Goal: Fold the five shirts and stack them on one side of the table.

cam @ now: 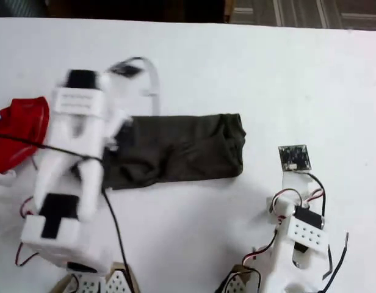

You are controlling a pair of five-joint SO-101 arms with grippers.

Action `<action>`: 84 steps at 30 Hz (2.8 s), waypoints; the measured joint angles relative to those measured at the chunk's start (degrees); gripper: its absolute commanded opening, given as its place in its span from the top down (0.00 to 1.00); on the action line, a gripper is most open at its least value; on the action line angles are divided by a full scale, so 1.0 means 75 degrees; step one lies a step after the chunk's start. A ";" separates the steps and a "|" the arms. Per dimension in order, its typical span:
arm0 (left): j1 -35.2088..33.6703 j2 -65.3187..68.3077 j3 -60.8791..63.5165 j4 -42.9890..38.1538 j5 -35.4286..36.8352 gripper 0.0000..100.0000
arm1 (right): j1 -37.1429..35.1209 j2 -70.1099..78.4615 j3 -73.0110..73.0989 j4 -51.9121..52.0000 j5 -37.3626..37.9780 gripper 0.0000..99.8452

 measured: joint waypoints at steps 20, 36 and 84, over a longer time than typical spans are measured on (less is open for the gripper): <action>0.3552 0.0610 -0.1301 -0.1981 0.0188 0.97 | 0.0059 0.0000 0.0035 -0.0012 -0.0363 0.98; 0.4032 0.5275 -0.7361 -0.0774 0.0633 0.91 | 0.0059 0.0000 0.0035 -0.0012 -0.0363 0.98; 0.5216 0.5755 -0.6693 -0.0176 0.1442 0.97 | 0.2157 0.0000 0.0035 -0.0574 -0.2098 0.98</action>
